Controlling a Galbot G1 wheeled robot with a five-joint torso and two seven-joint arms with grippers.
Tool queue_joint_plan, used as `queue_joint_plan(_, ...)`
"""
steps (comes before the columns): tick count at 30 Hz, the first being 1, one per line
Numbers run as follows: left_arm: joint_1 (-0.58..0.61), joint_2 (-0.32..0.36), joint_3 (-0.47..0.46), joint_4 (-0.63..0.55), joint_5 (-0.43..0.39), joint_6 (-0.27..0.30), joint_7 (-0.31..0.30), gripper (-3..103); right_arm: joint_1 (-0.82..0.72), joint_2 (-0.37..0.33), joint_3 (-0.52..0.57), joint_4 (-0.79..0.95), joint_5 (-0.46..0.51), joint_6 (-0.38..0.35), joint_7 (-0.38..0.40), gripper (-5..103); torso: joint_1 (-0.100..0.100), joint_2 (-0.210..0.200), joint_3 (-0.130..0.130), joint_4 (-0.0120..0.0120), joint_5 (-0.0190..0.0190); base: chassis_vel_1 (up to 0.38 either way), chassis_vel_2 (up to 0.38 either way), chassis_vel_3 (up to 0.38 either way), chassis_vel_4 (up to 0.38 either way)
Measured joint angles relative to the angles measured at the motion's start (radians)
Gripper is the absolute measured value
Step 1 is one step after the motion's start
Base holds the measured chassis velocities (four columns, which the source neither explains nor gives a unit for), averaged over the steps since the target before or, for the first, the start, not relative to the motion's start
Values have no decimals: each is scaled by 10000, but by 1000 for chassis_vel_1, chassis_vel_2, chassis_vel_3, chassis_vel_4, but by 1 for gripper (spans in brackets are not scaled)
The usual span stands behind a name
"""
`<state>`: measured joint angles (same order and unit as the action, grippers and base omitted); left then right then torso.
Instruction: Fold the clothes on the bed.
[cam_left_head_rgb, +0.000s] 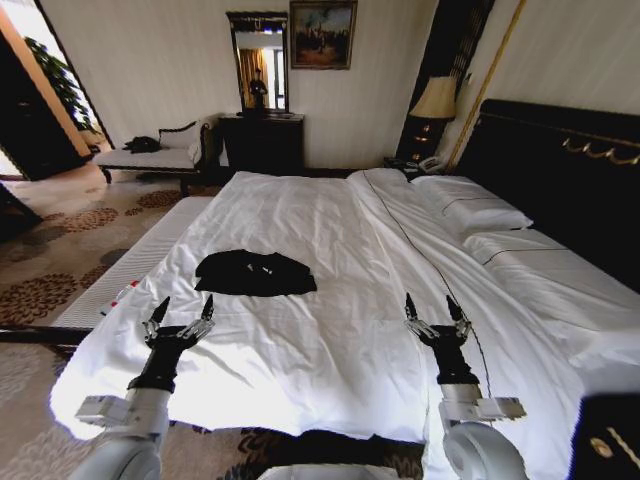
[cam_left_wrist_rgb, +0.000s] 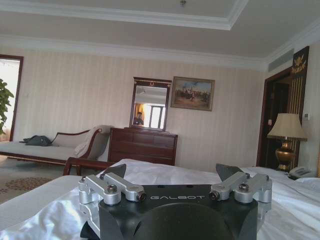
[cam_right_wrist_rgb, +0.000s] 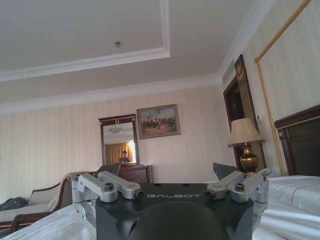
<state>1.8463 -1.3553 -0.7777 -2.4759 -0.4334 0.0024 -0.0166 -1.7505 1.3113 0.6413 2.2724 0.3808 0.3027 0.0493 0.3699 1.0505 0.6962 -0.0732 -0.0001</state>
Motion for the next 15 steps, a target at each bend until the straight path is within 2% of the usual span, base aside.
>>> queue_joint_plan(10, 216, -34, -135, -236, 166, -97, -3, 100, -34, 206, 20, 240, -166, 3, -10, 100, 0, 0, 0, -1, 0, 0, 0, 0, 0)
queue_joint_plan(15, 317, -278, -27, -230, 743, -390, 8, 100, -91, 386, 84, 349, -323, 74, 4, 100, -1, 1, 0, 0, 1, 0, 0, 0, 0)
